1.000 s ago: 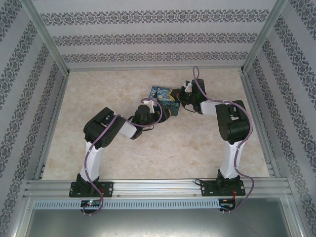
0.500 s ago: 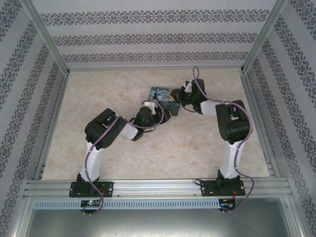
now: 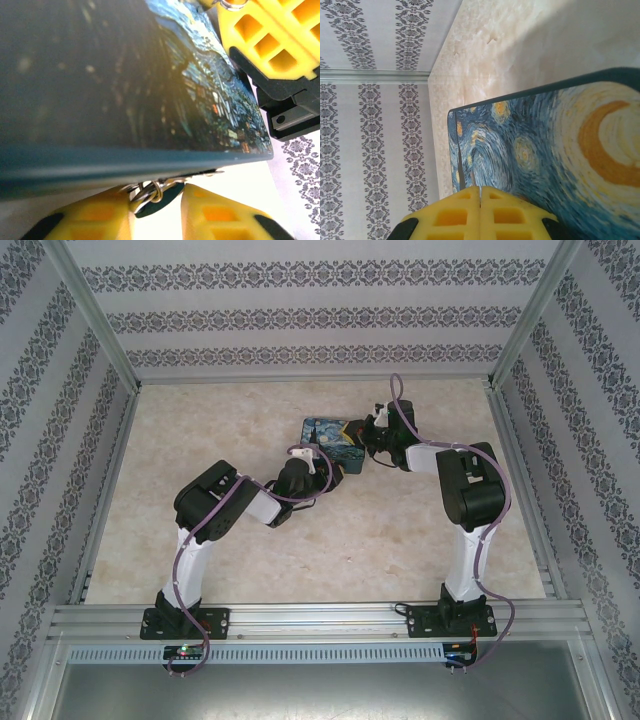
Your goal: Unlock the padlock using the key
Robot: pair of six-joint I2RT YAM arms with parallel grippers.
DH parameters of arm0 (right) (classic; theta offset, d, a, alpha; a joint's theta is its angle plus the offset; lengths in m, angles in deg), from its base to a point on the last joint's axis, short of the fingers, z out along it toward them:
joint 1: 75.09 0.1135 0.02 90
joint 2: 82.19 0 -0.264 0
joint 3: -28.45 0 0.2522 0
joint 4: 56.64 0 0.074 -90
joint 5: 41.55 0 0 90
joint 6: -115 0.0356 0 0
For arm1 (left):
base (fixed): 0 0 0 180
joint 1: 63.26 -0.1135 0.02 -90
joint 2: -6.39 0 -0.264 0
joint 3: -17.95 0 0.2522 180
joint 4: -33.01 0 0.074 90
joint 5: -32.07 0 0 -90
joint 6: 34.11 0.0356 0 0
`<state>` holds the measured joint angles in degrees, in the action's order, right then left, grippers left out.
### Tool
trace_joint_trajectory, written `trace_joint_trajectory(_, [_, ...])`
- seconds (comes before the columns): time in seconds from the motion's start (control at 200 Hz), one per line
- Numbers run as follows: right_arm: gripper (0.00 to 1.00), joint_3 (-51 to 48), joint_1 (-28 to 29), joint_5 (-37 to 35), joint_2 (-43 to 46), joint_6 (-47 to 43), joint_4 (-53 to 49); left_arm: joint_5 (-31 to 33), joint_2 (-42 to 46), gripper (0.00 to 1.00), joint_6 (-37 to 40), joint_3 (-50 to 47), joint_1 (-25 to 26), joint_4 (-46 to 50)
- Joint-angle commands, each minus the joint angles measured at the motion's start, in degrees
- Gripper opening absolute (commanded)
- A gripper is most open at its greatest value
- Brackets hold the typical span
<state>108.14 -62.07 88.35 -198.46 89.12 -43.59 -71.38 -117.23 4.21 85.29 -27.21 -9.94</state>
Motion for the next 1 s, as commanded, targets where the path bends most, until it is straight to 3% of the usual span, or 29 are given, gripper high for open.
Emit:
trace_joint_trajectory(0.0, [0.0,-1.2,1.3,0.3,-2.8,-1.1,-3.3,0.2,-0.8,0.23,-1.6,-0.1,0.9,-3.5])
trace_joint_trajectory(0.15, [0.0,-1.2,1.3,0.3,-3.0,-1.0,-3.3,0.3,-0.8,0.19,-3.1,0.0,1.0,-4.6])
trace_joint_trajectory(0.33, [0.0,-1.2,1.5,0.2,-3.2,-1.1,-3.3,0.7,-1.3,0.37,-4.8,0.4,1.1,-5.3])
trace_joint_trajectory(0.495, [0.0,-1.2,1.6,0.3,-3.2,-1.1,-3.3,1.2,-2.0,0.44,-5.5,1.3,1.4,-5.4])
trace_joint_trajectory(0.999, [0.0,-0.9,1.8,0.3,-3.5,-1.0,-3.3,7.1,0.1,0.39,-3.4,3.4,2.0,9.2])
